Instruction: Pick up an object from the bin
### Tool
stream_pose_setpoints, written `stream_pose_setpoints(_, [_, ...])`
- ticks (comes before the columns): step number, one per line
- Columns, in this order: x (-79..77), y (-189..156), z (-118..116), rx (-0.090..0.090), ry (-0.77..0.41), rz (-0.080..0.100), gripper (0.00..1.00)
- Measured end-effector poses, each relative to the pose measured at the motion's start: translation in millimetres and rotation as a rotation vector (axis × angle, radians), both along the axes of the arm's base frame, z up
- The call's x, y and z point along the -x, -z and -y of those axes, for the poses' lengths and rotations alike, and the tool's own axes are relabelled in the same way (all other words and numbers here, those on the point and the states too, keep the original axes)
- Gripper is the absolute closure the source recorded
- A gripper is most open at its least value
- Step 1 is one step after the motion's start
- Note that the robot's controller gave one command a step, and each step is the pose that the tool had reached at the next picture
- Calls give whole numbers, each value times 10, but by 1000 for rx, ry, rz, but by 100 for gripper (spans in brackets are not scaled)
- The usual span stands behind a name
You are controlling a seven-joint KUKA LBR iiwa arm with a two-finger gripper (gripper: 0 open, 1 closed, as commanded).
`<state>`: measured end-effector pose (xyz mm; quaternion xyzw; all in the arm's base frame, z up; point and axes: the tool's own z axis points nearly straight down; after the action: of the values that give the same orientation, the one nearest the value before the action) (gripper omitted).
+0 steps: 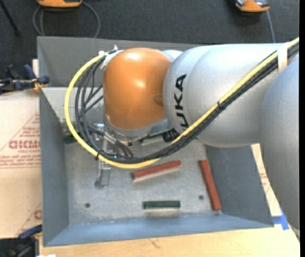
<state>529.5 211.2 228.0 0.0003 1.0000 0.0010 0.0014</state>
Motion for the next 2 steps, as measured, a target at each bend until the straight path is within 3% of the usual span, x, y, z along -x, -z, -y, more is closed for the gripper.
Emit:
stream_pose_setpoints(1, [-401, 406, 921, 5, 91, -2, 0])
stream_pose_setpoints(2, [-507, 1583, 1312, 4, -193, -5, 0])
